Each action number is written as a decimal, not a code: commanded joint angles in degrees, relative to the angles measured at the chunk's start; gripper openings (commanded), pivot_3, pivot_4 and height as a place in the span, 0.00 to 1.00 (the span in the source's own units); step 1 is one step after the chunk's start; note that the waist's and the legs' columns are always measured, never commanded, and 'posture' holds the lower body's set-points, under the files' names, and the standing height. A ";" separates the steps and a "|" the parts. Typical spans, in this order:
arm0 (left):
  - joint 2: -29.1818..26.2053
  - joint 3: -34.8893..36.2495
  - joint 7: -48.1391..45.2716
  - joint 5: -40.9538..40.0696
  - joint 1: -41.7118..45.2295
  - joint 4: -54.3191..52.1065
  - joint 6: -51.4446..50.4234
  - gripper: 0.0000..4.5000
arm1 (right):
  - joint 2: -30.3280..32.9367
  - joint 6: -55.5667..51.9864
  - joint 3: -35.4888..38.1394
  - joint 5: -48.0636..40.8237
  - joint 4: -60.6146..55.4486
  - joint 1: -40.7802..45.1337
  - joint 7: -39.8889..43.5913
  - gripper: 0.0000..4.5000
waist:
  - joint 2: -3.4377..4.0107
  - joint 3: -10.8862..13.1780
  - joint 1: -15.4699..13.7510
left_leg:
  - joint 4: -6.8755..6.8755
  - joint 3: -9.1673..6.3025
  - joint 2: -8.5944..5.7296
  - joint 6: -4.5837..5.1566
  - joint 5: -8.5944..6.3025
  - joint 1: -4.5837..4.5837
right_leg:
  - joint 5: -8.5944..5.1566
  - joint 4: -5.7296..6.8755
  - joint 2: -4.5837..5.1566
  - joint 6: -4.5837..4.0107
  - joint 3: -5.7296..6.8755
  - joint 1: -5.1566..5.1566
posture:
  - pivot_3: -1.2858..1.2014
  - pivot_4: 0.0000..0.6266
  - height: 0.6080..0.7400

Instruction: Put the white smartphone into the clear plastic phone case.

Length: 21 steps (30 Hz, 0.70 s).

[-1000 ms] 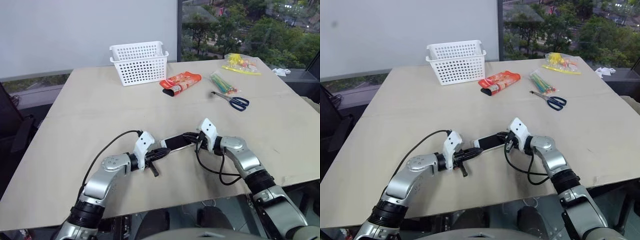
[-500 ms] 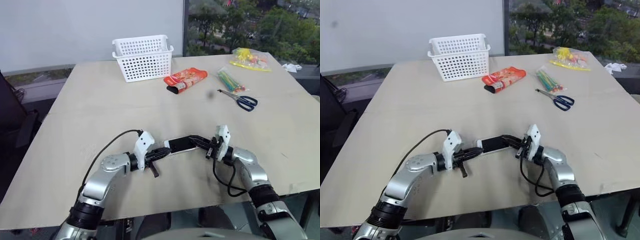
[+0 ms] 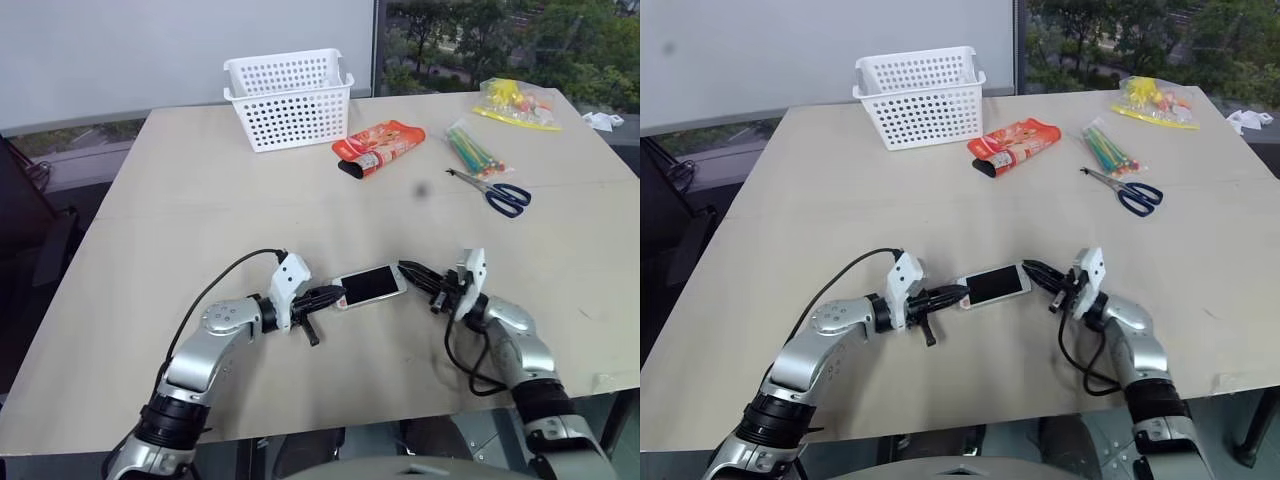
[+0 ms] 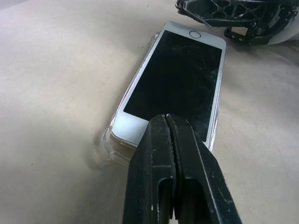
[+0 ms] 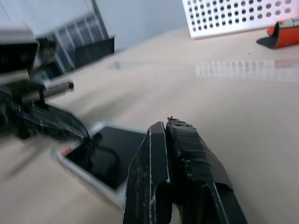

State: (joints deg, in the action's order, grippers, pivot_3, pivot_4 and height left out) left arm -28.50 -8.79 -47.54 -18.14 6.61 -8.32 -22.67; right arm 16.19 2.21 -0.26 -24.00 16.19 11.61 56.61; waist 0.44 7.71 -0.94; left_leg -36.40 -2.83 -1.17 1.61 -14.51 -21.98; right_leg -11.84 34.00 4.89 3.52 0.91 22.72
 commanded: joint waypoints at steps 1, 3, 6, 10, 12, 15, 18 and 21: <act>-0.72 1.19 0.51 0.08 -0.79 1.65 -1.72 0.00 | 1.59 -1.59 3.41 -1.45 -4.25 -0.70 -2.38 0.01 | 0.01 0.18 0.14 | 0.00 0.00 0.01 0.00 0.00 -0.02 | 0.02 0.01 -0.14 -0.04 0.01 0.01 | 0.52 0.24 1.00; -0.40 4.84 0.17 -4.01 0.35 -0.62 -2.91 0.00 | 2.14 -1.94 3.72 -0.88 -5.22 -0.70 -3.33 0.01 | 0.00 0.44 0.28 | 0.00 0.01 0.04 0.00 0.01 -0.06 | 0.11 0.05 -0.32 -0.19 -0.06 0.05 | 0.52 0.24 1.00; -1.57 11.95 -0.41 -12.52 2.82 -4.67 -7.57 0.00 | 2.81 -2.17 3.34 0.67 -5.70 -0.68 -4.55 0.01 | -0.34 0.98 0.60 | 0.00 0.01 0.13 0.00 0.01 -0.26 | 0.12 0.17 -0.49 -0.18 -0.14 0.38 | 0.52 0.24 1.00; -7.43 17.07 -1.82 -15.23 3.39 -4.76 -11.78 0.00 | 3.35 -1.69 1.54 3.84 -4.91 -0.26 -5.59 0.01 | -0.66 1.55 1.07 | -0.37 -0.03 0.30 -0.09 0.06 -0.90 | 0.24 0.87 -0.81 -0.05 -0.22 1.11 | 0.52 0.24 1.00; -10.70 16.78 -2.80 -12.89 1.93 -3.07 -11.37 0.00 | 3.26 -1.17 0.64 5.05 -4.65 0.11 -5.68 0.01 | -0.62 1.58 1.58 | -0.35 0.00 0.31 -0.09 0.06 -0.86 | 0.23 0.87 -0.84 -0.08 -0.24 1.10 | 0.52 0.24 1.00; -14.33 14.27 -5.24 -10.56 -1.07 -2.42 -11.29 0.00 | 2.77 -0.81 -0.30 5.68 -4.68 0.65 -5.27 0.01 | -0.71 1.69 1.83 | -0.34 0.15 0.30 -0.09 0.06 -0.81 | 0.20 0.85 -0.83 -0.12 -0.38 1.10 | 0.52 0.24 1.00; -16.00 10.18 -7.57 -9.44 -3.59 -4.49 -11.80 0.00 | 2.52 -1.59 -1.47 5.67 -5.85 0.73 -4.21 0.01 | -0.84 1.83 1.79 | -0.35 0.20 0.31 -0.09 0.05 -0.80 | 0.11 0.84 -0.84 -0.28 -0.43 1.11 | 0.52 0.24 1.00; -13.93 7.76 -6.63 -9.34 -2.55 -5.43 -12.08 0.00 | 2.79 -3.26 -2.44 5.23 -7.67 0.25 -3.20 0.01 | -0.81 1.87 1.52 | -0.38 0.19 0.34 -0.10 0.06 -0.76 | 0.11 0.88 -0.82 -0.29 -0.42 1.08 | 0.52 0.24 1.00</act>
State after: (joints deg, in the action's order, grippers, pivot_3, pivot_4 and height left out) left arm -43.26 1.29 -53.89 -28.10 3.82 -12.01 -34.50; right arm 19.11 -0.04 -1.21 -18.38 10.60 12.23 52.32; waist -0.37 9.58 0.59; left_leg -36.77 -2.64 -0.83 1.50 -14.44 -22.73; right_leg -11.72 34.88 4.07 3.23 0.48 23.80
